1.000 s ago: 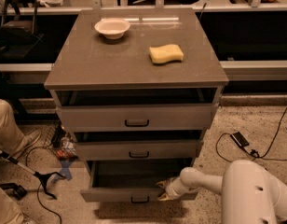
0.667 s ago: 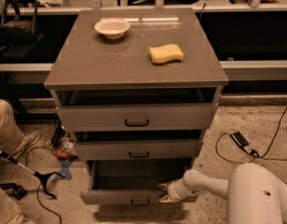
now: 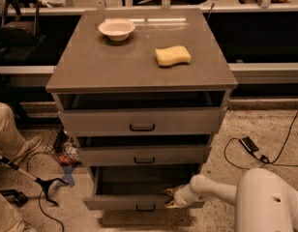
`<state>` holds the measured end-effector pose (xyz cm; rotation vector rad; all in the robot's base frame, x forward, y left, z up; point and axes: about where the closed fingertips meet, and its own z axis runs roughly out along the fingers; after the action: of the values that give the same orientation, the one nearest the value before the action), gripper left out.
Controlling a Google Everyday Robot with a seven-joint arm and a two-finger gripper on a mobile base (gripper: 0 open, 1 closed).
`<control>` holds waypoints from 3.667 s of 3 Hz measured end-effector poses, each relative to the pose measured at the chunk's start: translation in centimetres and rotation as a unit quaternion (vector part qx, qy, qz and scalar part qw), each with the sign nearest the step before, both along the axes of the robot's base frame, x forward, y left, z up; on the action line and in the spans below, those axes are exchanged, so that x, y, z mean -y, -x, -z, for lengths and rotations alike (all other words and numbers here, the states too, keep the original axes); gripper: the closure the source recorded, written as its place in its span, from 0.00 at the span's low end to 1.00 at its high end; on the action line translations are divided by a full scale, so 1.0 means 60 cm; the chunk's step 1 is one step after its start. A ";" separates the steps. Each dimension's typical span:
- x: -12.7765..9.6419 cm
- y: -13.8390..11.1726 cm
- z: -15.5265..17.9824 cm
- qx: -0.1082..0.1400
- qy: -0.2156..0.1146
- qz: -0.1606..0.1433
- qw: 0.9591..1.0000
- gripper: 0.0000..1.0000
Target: Open bottom drawer
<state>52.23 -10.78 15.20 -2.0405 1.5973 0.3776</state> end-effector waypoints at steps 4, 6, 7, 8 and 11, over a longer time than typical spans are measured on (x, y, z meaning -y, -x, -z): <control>-0.007 0.006 0.003 -0.003 0.001 -0.001 1.000 0.00; -0.031 0.031 -0.007 0.002 0.054 0.010 0.998 0.00; -0.043 0.043 -0.001 -0.002 0.066 0.022 0.998 0.02; -0.045 0.043 0.006 -0.011 0.068 0.029 0.997 0.25; -0.026 0.090 -0.060 0.010 0.079 0.042 0.996 0.94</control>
Offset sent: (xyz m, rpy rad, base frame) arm 0.0000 0.0000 0.0000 0.0000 0.0000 0.0000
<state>46.84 -9.24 18.77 -2.0771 1.7426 0.2043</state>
